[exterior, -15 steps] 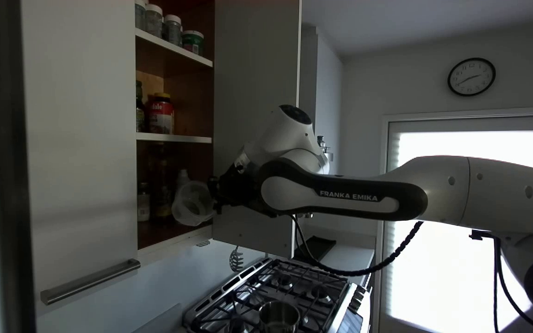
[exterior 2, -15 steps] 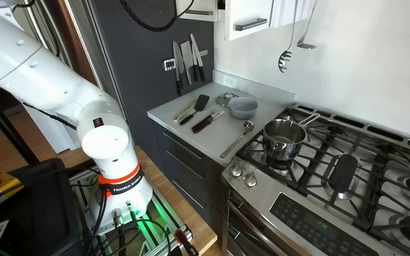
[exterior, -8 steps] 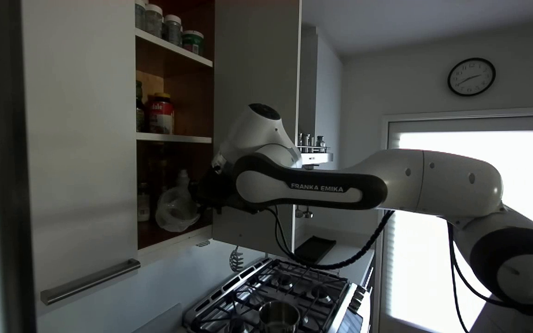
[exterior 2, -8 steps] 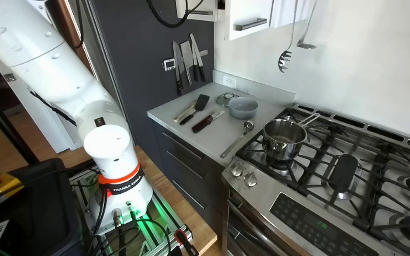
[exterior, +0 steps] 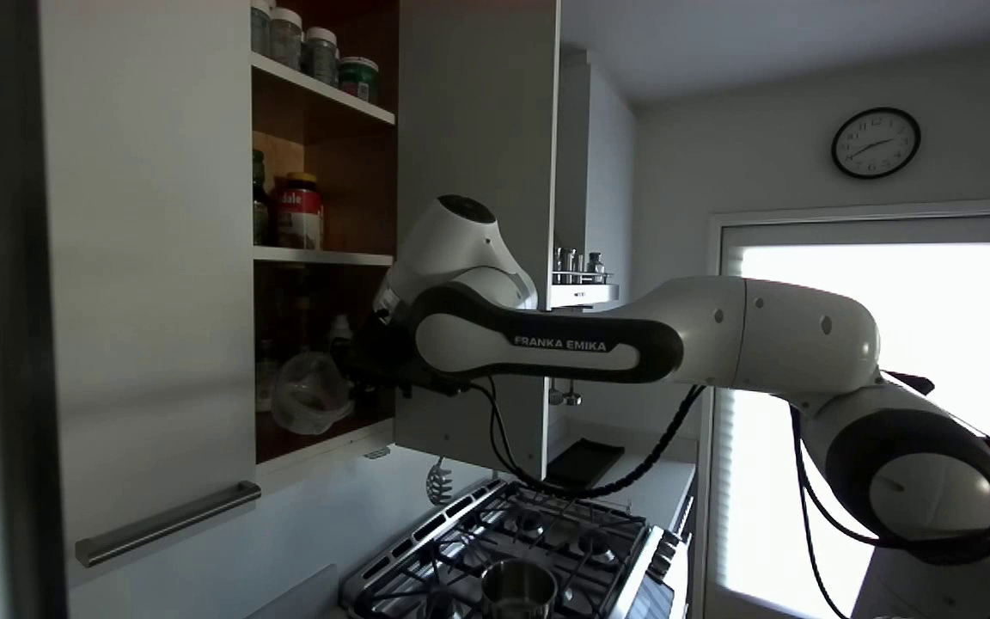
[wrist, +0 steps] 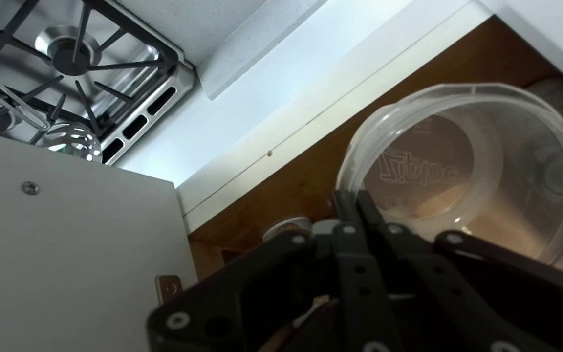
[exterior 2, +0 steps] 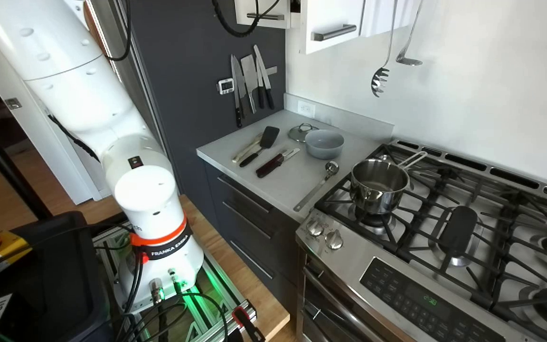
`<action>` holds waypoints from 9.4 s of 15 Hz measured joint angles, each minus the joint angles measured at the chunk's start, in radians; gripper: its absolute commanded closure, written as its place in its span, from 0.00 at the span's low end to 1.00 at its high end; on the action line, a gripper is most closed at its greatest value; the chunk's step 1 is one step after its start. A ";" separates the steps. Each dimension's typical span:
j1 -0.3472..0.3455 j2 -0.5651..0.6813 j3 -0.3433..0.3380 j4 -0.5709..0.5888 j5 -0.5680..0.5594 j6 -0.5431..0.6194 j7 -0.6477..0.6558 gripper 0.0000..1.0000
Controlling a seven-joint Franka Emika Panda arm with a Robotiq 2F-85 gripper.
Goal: Move the container from the counter to the bottom shelf of the cupboard then close the cupboard door
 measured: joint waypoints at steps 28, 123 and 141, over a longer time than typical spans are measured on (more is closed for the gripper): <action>0.160 0.332 -0.153 0.405 -0.061 -0.215 -0.002 0.70; 0.123 -0.591 -0.396 -0.343 0.183 -0.267 -1.090 0.00; 0.078 -0.602 -0.412 -0.400 0.144 -0.146 -1.090 0.00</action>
